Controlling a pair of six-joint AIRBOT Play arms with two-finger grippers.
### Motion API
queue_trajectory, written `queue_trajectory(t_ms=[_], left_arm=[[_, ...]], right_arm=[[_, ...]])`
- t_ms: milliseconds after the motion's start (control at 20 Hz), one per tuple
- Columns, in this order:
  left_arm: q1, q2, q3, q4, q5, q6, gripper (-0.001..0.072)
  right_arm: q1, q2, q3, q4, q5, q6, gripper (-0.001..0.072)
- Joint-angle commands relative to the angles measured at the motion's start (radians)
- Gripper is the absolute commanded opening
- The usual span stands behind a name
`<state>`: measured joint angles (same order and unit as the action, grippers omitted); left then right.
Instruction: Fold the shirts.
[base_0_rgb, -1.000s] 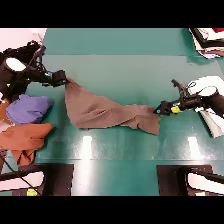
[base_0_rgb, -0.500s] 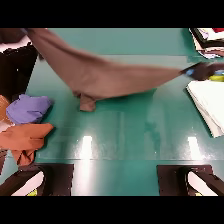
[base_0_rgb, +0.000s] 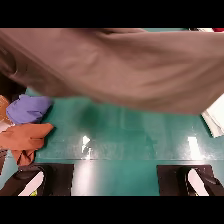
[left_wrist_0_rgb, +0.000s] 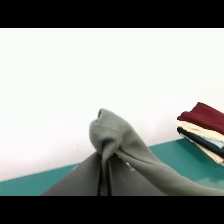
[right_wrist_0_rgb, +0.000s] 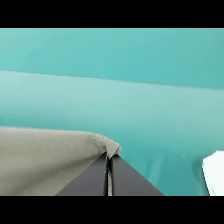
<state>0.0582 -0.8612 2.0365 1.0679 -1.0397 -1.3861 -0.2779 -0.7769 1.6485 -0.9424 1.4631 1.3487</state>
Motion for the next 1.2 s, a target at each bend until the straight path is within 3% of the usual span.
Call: queue_trajectory(t_ms=[0,250,450,600,750,900,950,1000,1050,1150], left_arm=[[-0.001,-0.031,-0.021,0.002,0.007,-0.002,0.0027],[-0.002,-0.278,-0.229,-0.001,-0.053,-0.002,0.0028],[-0.011,-0.564,-0.333,-0.001,-0.048,0.001,0.0028],[-0.057,-0.747,-0.335,0.002,0.068,0.036,0.0028],[-0.090,-0.830,-0.335,0.001,0.248,0.032,0.0029],[-0.081,-0.837,-0.330,0.006,0.281,0.032,0.0032],[-0.075,-0.837,-0.321,0.010,0.249,0.032,0.0195],[-0.063,-0.833,-0.307,0.010,0.198,0.032,0.0506],[-0.047,-0.830,-0.284,0.010,0.124,0.032,0.0591],[0.004,-0.827,-0.219,0.010,-0.080,0.032,0.0592]], right_arm=[[-0.018,-0.039,0.020,-0.053,0.113,0.098,0.0013],[0.191,-0.183,-0.307,-0.209,0.072,0.156,0.0013],[0.318,-0.375,-0.497,-0.256,-0.170,0.162,0.0013],[0.327,-0.529,-0.468,-0.256,-0.276,0.161,0.0013],[0.299,-0.648,-0.351,-0.257,-0.293,0.161,0.0013],[0.258,-0.727,-0.226,-0.257,-0.269,0.161,0.0019],[0.246,-0.749,-0.187,-0.256,-0.256,0.161,0.0184],[0.234,-0.763,-0.155,-0.254,-0.234,0.161,0.0436],[0.224,-0.769,-0.130,-0.254,-0.204,0.160,0.0468],[0.211,-0.748,-0.113,-0.255,-0.154,0.119,0.0440]])
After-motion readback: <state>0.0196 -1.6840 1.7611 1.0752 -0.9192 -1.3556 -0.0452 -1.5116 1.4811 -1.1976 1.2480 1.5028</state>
